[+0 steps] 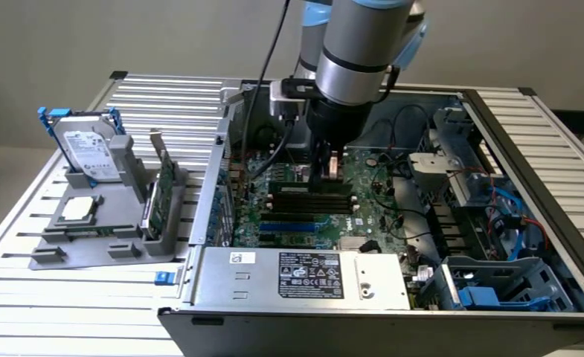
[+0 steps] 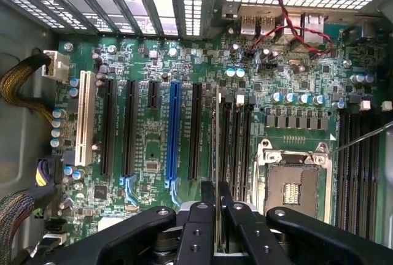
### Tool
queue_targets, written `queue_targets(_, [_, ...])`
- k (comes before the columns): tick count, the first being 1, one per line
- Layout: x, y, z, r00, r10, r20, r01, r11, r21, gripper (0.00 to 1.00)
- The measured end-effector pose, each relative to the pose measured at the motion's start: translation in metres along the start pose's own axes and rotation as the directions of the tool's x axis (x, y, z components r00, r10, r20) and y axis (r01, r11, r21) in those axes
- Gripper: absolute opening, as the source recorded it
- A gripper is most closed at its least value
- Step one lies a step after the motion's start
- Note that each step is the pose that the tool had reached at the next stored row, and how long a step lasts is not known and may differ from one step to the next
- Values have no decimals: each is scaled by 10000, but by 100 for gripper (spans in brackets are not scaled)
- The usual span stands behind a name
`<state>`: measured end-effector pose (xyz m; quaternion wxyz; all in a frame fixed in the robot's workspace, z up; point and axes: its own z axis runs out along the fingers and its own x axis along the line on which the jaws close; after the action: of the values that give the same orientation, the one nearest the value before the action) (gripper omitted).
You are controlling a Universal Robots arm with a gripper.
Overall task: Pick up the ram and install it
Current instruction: 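Insert the ram into the slot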
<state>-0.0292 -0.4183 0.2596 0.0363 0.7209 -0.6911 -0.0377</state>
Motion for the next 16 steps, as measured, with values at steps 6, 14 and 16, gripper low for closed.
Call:
queue_targets(6, [-44,-48,98,9999,3,-139,-3,10000,-5,14])
queue_targets(14, [-63,-126,198,9999,6,-152,-7,10000,-6,14])
queue_targets(16, [-63,-127,206,9999,8,-159,-8,10000,-5,14])
